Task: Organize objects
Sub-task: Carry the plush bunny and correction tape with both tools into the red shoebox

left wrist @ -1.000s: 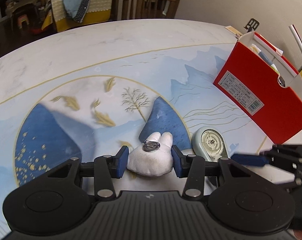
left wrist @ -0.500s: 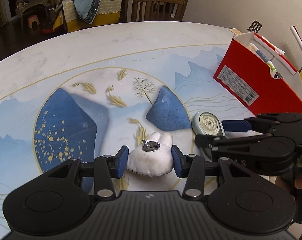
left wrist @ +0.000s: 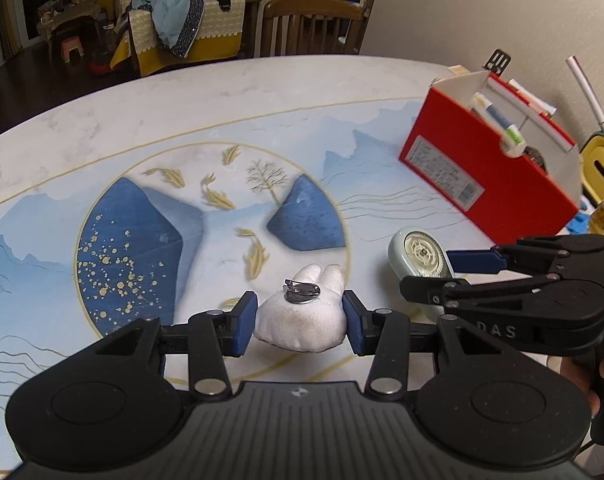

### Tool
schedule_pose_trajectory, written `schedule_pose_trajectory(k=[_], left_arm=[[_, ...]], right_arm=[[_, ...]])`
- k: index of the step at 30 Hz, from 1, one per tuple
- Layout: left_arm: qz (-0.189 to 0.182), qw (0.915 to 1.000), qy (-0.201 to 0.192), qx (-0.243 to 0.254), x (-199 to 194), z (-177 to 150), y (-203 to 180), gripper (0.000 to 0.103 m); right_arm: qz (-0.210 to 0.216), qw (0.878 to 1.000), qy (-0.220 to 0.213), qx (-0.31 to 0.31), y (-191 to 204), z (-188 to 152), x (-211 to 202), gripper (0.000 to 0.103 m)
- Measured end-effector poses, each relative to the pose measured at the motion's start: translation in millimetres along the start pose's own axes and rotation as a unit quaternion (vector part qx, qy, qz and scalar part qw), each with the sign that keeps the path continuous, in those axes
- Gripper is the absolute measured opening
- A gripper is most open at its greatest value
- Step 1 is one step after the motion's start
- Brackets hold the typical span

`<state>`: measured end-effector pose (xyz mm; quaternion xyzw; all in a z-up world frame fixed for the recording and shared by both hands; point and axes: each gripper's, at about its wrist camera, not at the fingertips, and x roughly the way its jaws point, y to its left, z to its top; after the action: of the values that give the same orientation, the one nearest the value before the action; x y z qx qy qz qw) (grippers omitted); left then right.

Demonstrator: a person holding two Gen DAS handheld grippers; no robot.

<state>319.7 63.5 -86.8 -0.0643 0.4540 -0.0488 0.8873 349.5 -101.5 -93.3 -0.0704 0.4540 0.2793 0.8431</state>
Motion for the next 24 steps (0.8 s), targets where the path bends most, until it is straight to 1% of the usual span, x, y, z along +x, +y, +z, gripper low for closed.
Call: schedule_pose_trajectory(k=[3, 10, 14, 20, 24], left_arm=[[-0.006, 0.9999, -0.008, -0.003, -11.1, 0.8, -7.9, 0.044], [-0.022, 0.9993, -0.029, -0.009, -36.1, 4.1, -30.6, 0.044], [-0.033, 0.9986, -0.042, -0.005, -45.4, 10.0, -49.5, 0.044], [-0.054, 0.9963, -0.066, 0.012, -53.7, 31.7, -89.2, 0.044], [-0.062, 0.9943, -0.081, 0.033, -52.3, 51.9, -121.8, 0.044]], right_arm=[[0.013, 1.000, -0.008, -0.003, -2.6, -1.1, -19.9, 0.048], [0.028, 0.999, -0.022, -0.006, -14.6, -0.4, -62.3, 0.048], [0.034, 0.999, -0.039, -0.009, -25.4, 4.5, -88.0, 0.048], [0.033, 0.997, -0.072, -0.009, -56.4, 24.1, -122.3, 0.048], [0.018, 0.996, -0.090, -0.006, -87.2, 38.8, -135.1, 0.048]])
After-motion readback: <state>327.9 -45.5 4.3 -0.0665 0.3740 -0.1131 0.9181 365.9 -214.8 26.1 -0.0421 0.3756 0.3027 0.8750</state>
